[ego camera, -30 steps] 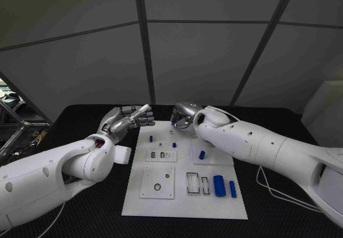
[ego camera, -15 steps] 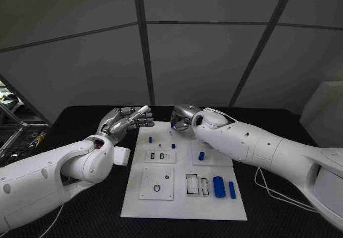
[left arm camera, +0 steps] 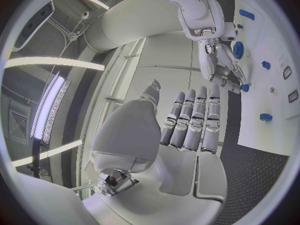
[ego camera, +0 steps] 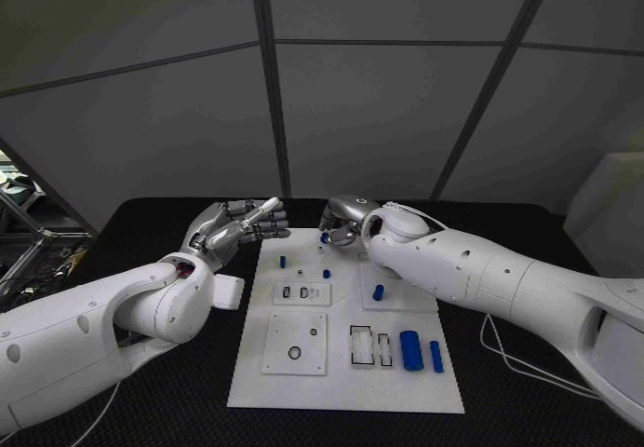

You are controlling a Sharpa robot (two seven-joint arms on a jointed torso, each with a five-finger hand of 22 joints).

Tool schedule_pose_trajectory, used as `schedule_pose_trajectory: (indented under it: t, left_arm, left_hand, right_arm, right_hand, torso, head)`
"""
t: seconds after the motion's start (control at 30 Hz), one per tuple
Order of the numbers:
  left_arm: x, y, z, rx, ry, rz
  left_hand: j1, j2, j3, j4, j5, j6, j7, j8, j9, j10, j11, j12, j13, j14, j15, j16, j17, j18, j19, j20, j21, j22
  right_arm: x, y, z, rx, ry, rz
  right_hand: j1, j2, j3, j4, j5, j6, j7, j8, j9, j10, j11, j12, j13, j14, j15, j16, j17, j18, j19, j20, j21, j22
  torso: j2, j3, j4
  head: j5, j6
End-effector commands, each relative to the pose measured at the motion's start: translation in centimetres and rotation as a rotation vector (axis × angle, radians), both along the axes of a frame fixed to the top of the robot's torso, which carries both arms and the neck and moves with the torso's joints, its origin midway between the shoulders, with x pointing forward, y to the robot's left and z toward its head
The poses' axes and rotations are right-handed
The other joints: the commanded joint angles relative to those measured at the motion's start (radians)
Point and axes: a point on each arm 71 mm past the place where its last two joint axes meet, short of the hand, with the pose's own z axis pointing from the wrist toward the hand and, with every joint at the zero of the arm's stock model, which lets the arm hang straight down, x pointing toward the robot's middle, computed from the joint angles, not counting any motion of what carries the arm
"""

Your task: Assemble the parts on the task board

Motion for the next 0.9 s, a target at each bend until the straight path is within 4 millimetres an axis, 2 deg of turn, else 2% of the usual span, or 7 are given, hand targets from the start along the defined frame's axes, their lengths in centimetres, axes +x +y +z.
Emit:
schedule_pose_trajectory:
  t: [0.03,0.47,0.57,0.7,0.77,0.8,0.9]
  left_arm:
    - [0.0,0.0,0.2,-0.001,-0.007,-0.013]
    - [0.1,0.6,0.1,0.004,-0.003,-0.006]
    - [0.1,0.8,0.1,0.006,-0.002,-0.003]
    - [0.2,1.1,0.0,0.008,-0.002,0.002]
    - [0.2,1.1,0.0,0.009,-0.002,0.003]
    - [0.2,1.2,0.0,0.009,-0.001,0.003]
    - [0.2,1.2,0.0,0.009,-0.001,0.002]
  left_hand:
    - [-0.003,0.006,-0.001,-0.004,-0.005,-0.002,0.008,-0.007,-0.001,0.000,0.007,-0.005,0.000,-0.010,-0.001,-0.003,-0.001,0.008,-0.006,0.005,-0.005,-0.001]
    - [-0.003,0.006,-0.002,-0.005,-0.005,-0.002,0.008,-0.008,-0.002,0.000,0.008,-0.006,0.000,-0.011,0.000,-0.005,-0.002,0.008,-0.008,0.005,-0.006,-0.002]
    - [-0.003,0.006,-0.002,-0.005,-0.005,-0.002,0.008,-0.008,-0.002,0.001,0.008,-0.007,0.000,-0.010,0.000,-0.005,-0.002,0.008,-0.008,0.005,-0.007,-0.002]
    - [-0.003,0.006,-0.002,-0.005,-0.005,-0.002,0.008,-0.008,-0.002,0.001,0.008,-0.007,0.000,-0.010,0.000,-0.005,-0.002,0.008,-0.008,0.005,-0.007,-0.002]
    - [-0.003,0.006,-0.002,-0.005,-0.005,-0.002,0.008,-0.008,-0.002,0.001,0.008,-0.007,0.000,-0.010,0.000,-0.005,-0.002,0.008,-0.008,0.005,-0.007,-0.002]
    - [-0.003,0.006,-0.002,-0.005,-0.005,-0.002,0.008,-0.008,-0.002,0.001,0.008,-0.007,0.000,-0.010,0.000,-0.005,-0.002,0.008,-0.008,0.005,-0.007,-0.002]
    - [-0.003,0.006,-0.002,-0.005,-0.005,-0.002,0.008,-0.008,-0.002,0.001,0.008,-0.007,0.000,-0.010,0.000,-0.005,-0.002,0.008,-0.008,0.005,-0.007,-0.002]
  right_arm:
    - [-0.2,-0.2,0.8,0.049,-0.062,0.007]
    - [-1.9,-5.5,2.1,0.175,-0.049,-0.039]
    - [-2.4,-8.0,2.1,0.197,0.017,-0.087]
    - [-2.8,-11.2,1.9,0.213,0.108,-0.152]
    - [-3.0,-12.5,1.8,0.212,0.138,-0.178]
    - [-3.0,-13.1,1.8,0.211,0.150,-0.191]
    - [-3.1,-14.3,1.6,0.204,0.177,-0.222]
  right_hand:
    - [0.001,-0.016,-0.013,-0.001,-0.005,-0.017,-0.007,-0.002,-0.001,-0.014,0.002,0.000,0.002,-0.007,0.006,-0.008,-0.011,0.010,-0.011,0.000,-0.011,-0.013]
    - [-0.027,-0.022,-0.045,0.024,-0.001,0.009,0.009,0.009,0.005,0.082,-0.016,0.029,0.025,0.007,-0.006,0.013,0.022,0.005,0.011,-0.008,0.003,0.015]
    - [-0.061,-0.033,-0.065,0.049,-0.003,0.001,-0.002,0.001,0.002,0.208,-0.042,0.081,0.052,0.021,-0.024,0.043,0.074,-0.005,0.044,-0.020,0.032,0.072]
    - [-0.092,-0.074,-0.161,0.091,-0.001,-0.013,-0.042,0.003,0.004,0.408,-0.095,0.220,0.149,0.039,-0.071,0.089,0.152,-0.020,0.090,-0.068,0.070,0.146]
    - [-0.078,-0.077,-0.211,0.107,0.003,-0.020,-0.048,0.003,0.006,0.432,-0.105,0.330,0.251,0.048,-0.081,0.115,0.200,-0.027,0.106,-0.075,0.083,0.171]
    - [-0.064,-0.071,-0.264,0.131,0.006,-0.024,-0.045,0.003,0.008,0.450,-0.117,0.578,0.497,0.050,-0.081,0.130,0.225,-0.036,0.138,-0.082,0.112,0.229]
    - [-0.025,-0.064,-0.345,0.176,0.008,-0.029,-0.049,0.006,0.012,0.412,-0.108,1.016,0.959,0.055,-0.072,0.157,0.274,-0.055,0.188,-0.079,0.161,0.331]
  torso:
    - [0.000,0.0004,-0.0018]
    - [-0.004,0.0003,-0.0068]
    - [-0.006,0.0019,-0.0142]
    - [-0.008,0.0044,-0.0240]
    - [-0.008,0.0056,-0.0268]
    - [-0.009,0.0065,-0.0281]
    - [-0.008,0.0073,-0.0277]
  head:
    - [0.001,0.001]
    - [-0.003,0.011]
    - [-0.001,0.014]
    - [0.002,0.017]
    - [0.002,0.017]
    - [0.001,0.018]
    - [-0.001,0.019]
